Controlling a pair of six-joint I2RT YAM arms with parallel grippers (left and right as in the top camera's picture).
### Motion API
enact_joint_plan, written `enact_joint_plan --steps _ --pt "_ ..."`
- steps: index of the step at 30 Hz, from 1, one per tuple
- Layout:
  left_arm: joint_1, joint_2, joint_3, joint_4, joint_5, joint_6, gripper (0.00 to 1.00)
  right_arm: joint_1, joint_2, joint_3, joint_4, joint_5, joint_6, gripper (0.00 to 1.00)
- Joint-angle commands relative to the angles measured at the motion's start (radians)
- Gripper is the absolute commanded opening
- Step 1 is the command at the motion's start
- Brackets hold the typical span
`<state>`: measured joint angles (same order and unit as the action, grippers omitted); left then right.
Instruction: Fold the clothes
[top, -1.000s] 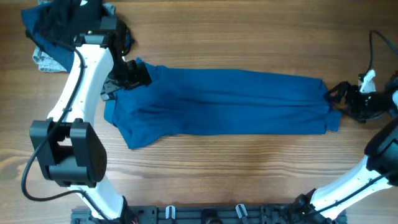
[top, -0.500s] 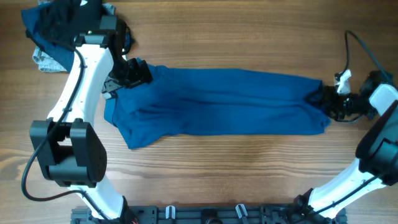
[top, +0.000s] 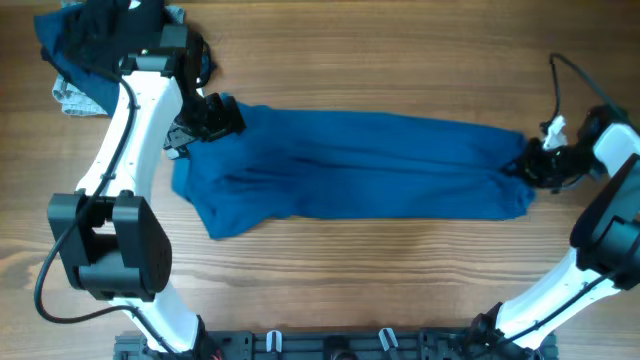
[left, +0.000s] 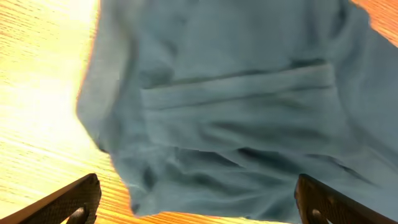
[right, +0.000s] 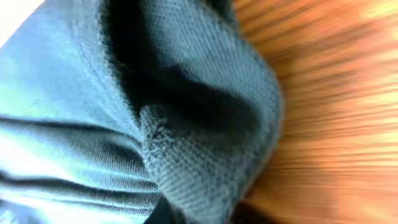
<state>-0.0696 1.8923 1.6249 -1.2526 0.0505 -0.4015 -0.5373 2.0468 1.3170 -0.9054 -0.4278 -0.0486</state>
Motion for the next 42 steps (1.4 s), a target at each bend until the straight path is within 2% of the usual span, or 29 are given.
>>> enact_joint_plan --steps 1,6,9,13,20,22,23,24,26,31,35,40,42 --pt "0.008 -0.013 -0.004 0.003 0.012 0.002 1.00 -0.013 0.019 0.188 -0.086 0.296 0.051 0.04" --pt "0.008 -0.013 -0.004 0.007 0.013 0.002 1.00 0.027 0.015 0.354 -0.220 0.415 0.054 0.04" --pt "0.008 -0.013 -0.004 0.006 0.013 0.002 1.00 0.089 0.004 0.359 -0.243 0.500 0.105 0.04" --pt "0.008 -0.013 -0.004 0.004 0.066 0.002 1.00 0.229 0.005 0.356 -0.266 0.504 0.121 0.04" --pt "0.008 -0.013 -0.004 -0.019 0.064 0.003 1.00 0.414 0.006 0.351 -0.318 0.566 0.163 0.06" --pt "0.008 -0.013 -0.004 -0.018 0.064 0.002 1.00 0.443 0.006 0.328 -0.322 0.557 0.171 0.13" --pt "0.008 -0.013 -0.004 -0.018 0.064 0.002 1.00 0.453 0.007 0.314 -0.320 0.550 0.172 0.20" --pt "0.008 -0.013 -0.004 -0.017 0.064 0.002 1.00 0.466 0.007 0.294 -0.319 0.533 0.171 0.34" --pt "0.008 -0.013 -0.004 -0.016 0.064 0.002 1.00 0.481 0.008 0.271 -0.314 0.507 0.171 0.50" --pt "0.008 -0.013 -0.004 -0.016 0.064 0.005 1.00 0.484 0.008 0.272 -0.315 0.418 0.176 0.49" --pt "0.008 -0.013 -0.004 -0.012 0.064 0.005 1.00 0.470 -0.004 0.363 -0.392 0.396 0.182 0.49" --pt "0.008 -0.013 -0.004 -0.008 0.064 0.005 1.00 0.422 -0.104 0.503 -0.448 0.348 0.184 0.48" --pt "0.008 -0.013 -0.004 -0.008 0.064 0.005 1.00 0.377 -0.148 0.507 -0.435 0.348 0.182 0.50"
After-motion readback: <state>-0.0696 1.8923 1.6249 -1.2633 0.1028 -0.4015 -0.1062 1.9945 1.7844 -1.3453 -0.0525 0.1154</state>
